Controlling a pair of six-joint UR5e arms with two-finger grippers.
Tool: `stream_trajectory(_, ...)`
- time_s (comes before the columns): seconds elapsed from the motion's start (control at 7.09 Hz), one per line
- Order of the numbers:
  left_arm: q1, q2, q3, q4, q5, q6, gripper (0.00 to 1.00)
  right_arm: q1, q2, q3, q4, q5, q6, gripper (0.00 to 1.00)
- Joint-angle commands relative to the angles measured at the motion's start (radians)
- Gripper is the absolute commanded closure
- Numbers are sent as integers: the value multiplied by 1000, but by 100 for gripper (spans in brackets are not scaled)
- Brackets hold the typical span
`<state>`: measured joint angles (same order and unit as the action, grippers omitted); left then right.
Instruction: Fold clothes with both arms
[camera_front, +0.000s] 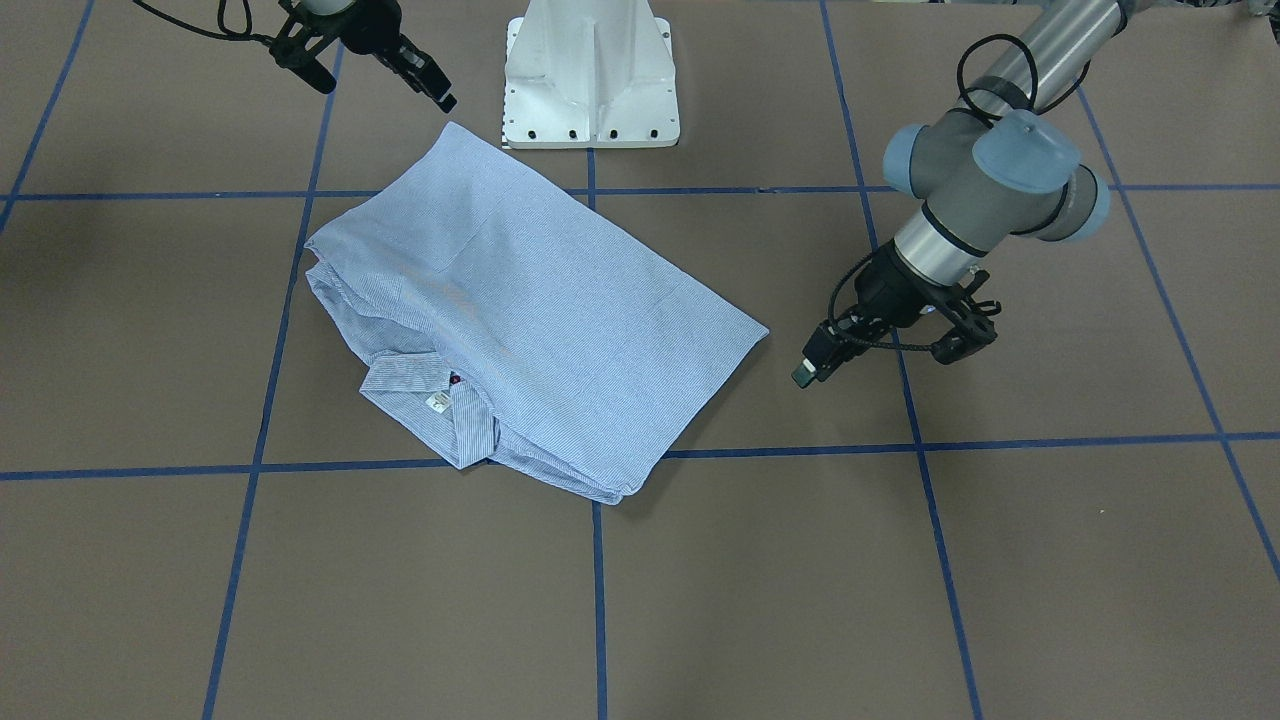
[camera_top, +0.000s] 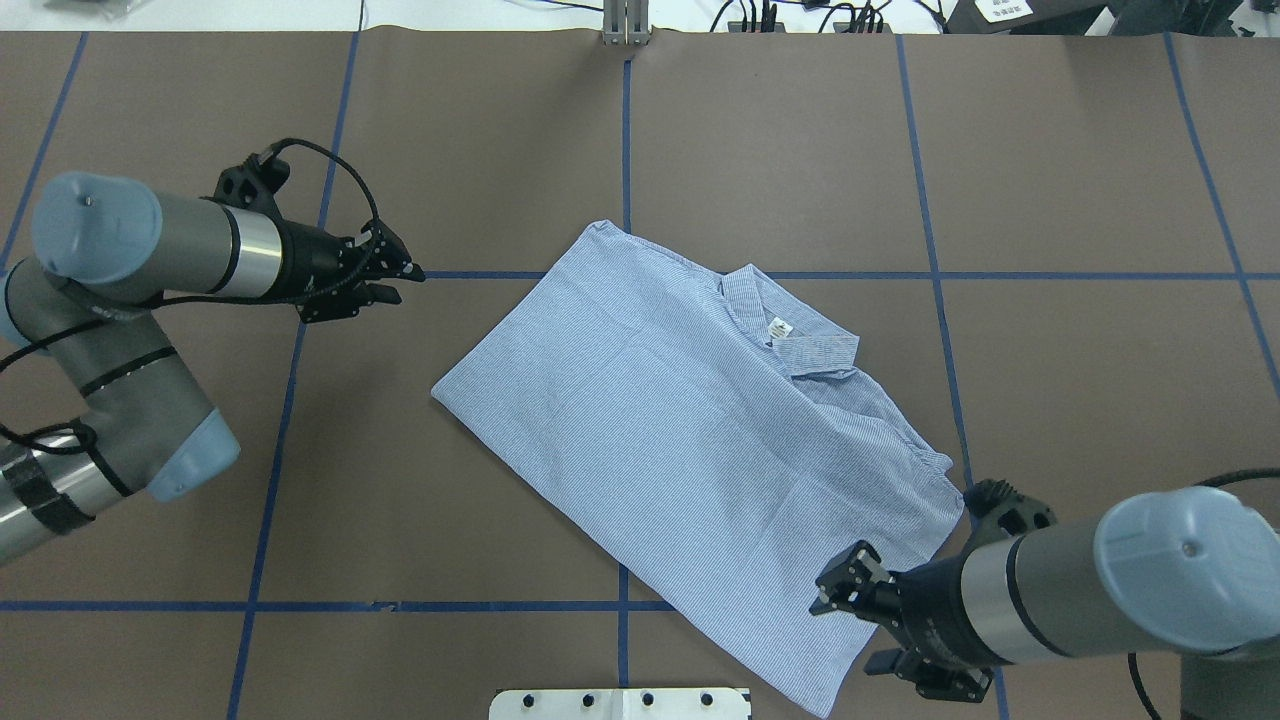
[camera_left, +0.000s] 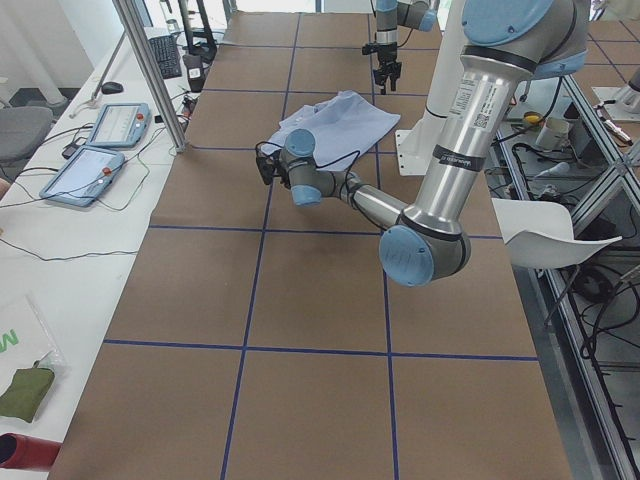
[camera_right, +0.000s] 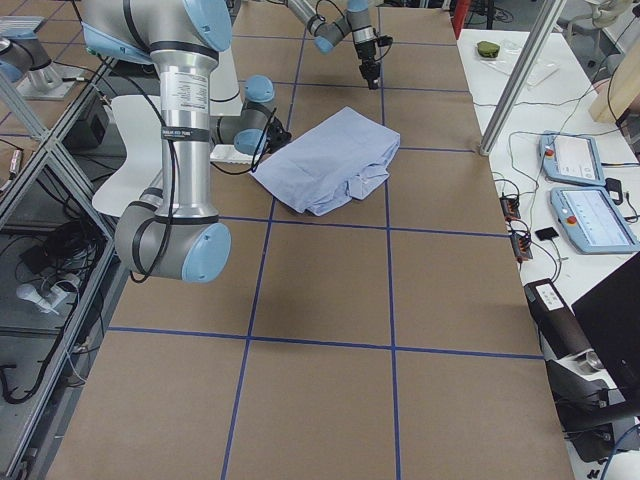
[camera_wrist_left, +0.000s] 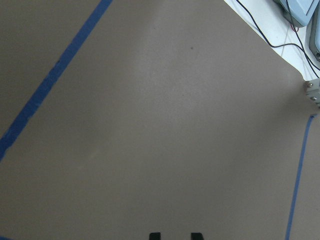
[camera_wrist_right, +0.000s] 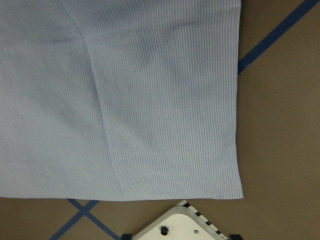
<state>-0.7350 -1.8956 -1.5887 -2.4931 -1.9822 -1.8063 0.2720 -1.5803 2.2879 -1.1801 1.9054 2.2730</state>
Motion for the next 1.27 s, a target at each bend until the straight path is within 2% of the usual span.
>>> stream_trajectory(0.0,110,38,-37,0,69,-120,39,145,66,-49,0,30,-18,0)
stream_trajectory(0.14,155,35,-24,3,103,-125,39,160,72,-70,0,29,-30,0)
stream_trajectory(0.56,183,30,-10,8,106,-125,39,161,72,-70,-1,29,-37,0)
stream_trajectory(0.85,183,29,-5,8,106,-125,43,161,72,-80,-1,29,-37,0)
stream_trajectory(0.99,184,29,-4,8,106,-125,49,161,72,-79,-1,29,-37,0)
stream_trajectory(1.13,183,26,-2,8,106,-127,65,161,71,-81,-1,29,-37,0)
